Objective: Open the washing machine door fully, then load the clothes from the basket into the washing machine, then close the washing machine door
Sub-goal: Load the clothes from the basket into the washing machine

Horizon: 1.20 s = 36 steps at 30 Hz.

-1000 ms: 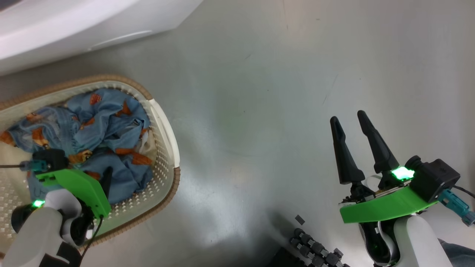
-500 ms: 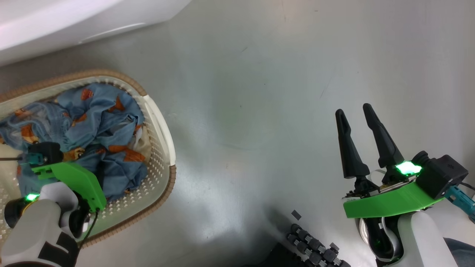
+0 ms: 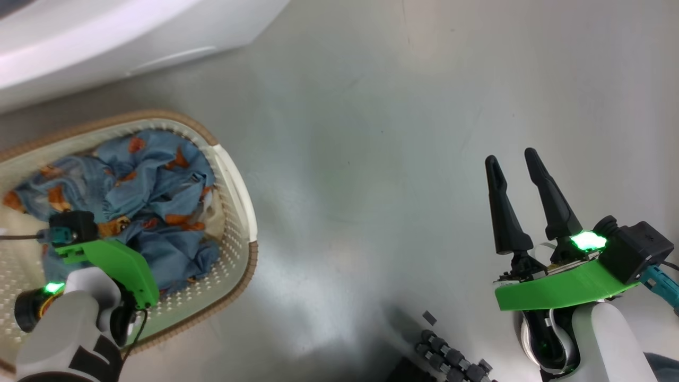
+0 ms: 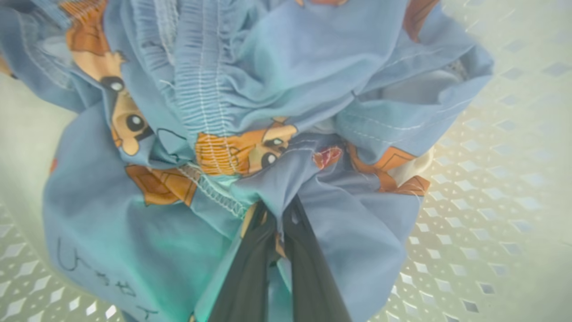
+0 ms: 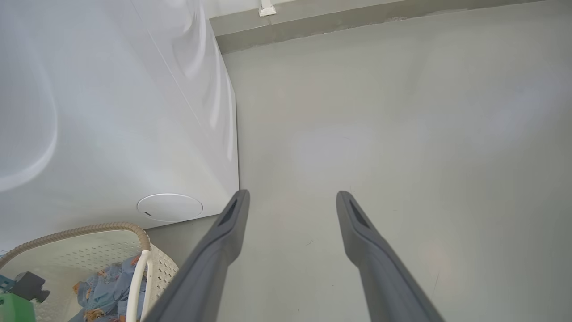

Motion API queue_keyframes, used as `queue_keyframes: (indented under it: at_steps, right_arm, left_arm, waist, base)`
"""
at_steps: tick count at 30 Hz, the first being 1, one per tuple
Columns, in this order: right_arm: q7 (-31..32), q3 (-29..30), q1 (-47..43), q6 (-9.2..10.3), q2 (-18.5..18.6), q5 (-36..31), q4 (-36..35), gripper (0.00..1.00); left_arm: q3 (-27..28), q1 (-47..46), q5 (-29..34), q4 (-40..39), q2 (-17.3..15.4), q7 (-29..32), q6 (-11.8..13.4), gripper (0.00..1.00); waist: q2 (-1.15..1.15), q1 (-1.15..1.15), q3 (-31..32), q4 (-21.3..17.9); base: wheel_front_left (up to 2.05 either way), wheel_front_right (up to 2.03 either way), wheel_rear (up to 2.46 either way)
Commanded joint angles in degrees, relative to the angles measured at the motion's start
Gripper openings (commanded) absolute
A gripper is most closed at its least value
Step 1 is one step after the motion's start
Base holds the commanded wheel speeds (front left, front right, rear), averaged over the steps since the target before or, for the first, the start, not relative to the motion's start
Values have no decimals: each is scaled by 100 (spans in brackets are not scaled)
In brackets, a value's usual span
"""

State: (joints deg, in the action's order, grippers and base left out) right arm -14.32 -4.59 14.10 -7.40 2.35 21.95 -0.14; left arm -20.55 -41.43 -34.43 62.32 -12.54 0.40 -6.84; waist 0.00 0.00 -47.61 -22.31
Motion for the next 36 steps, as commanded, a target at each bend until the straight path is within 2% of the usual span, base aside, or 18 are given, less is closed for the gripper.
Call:
queue_keyframes:
  at_steps: [1, 12, 21, 29, 34, 36]
  right_arm:
    - [-68, -54, -156, -9, 53, 59, -86, 100]
    - [-68, 59, -298, -9, 53, -29, 89, 100]
    - [-68, 225, -648, -9, 53, -232, 213, 100]
    - [-68, 329, -943, -9, 53, -432, 266, 100]
    - [-68, 381, -1156, -9, 53, -541, 299, 100]
    - [-68, 394, -1266, -9, 53, -584, 322, 100]
  left_arm:
    - [94, 125, -16, -6, -67, -93, -14, 0]
    - [40, 755, -279, -185, 76, -717, -57, 0]
    - [149, 1532, -498, -1001, 191, -1311, -40, 0]
    - [211, 2378, -478, -2163, 317, -1471, 297, 0]
    - [174, 2979, -406, -3189, 324, -1487, 565, 0]
    - [170, 3325, -375, -3826, 254, -1437, 760, 0]
  waist:
    - [0, 0, 205, 126]
    - [0, 0, 1193, 528]
    - [0, 0, 2073, 942]
    - [0, 0, 2788, 1276]
    - [0, 0, 3243, 1522]
    - [0, 0, 3481, 1623]
  base:
    - [0, 0, 0]
    - [0, 0, 0]
    - [0, 0, 0]
    - [0, 0, 0]
    - [0, 0, 0]
    - [0, 0, 0]
